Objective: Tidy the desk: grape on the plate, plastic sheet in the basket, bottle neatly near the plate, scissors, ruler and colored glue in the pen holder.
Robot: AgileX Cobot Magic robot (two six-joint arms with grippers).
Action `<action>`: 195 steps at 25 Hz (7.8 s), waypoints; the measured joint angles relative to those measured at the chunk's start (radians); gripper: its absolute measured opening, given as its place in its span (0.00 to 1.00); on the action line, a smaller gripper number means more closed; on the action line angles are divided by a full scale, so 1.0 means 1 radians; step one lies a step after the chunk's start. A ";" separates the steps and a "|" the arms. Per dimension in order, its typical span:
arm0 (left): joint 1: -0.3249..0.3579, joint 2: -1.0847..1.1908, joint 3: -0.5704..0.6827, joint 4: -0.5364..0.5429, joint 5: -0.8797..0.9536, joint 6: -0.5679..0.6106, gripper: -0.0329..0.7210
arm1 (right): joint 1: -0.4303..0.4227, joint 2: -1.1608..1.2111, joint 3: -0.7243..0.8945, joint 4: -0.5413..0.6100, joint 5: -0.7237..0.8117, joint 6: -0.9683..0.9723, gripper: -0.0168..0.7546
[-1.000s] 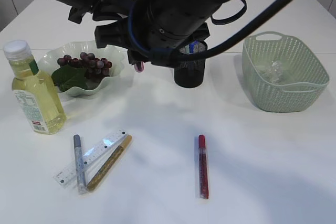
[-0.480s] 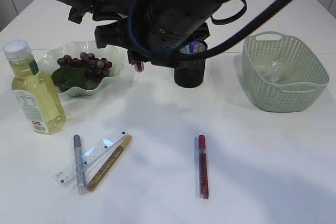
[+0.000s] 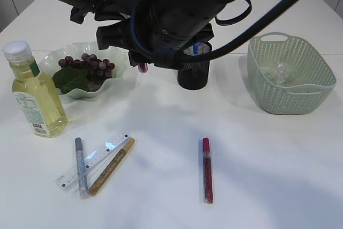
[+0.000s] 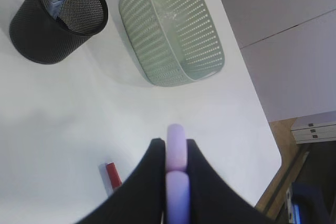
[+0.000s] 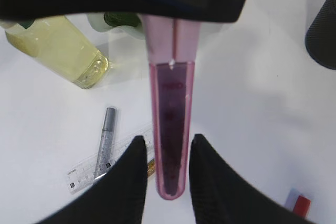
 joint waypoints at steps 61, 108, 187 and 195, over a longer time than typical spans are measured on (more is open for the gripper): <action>-0.079 0.018 0.000 0.325 -0.190 0.148 0.09 | -0.003 0.000 0.000 -0.243 0.524 -0.285 0.38; -0.353 0.469 -0.365 0.387 -1.076 0.153 0.09 | -0.608 0.000 0.021 -0.273 0.524 -0.341 0.38; -0.328 0.079 -0.583 0.920 0.343 -0.523 0.51 | -0.608 -0.200 -0.064 0.194 0.548 -0.430 0.38; -0.343 0.006 -0.375 0.910 0.343 -0.521 0.51 | -0.608 -0.338 0.089 0.284 0.548 -0.432 0.38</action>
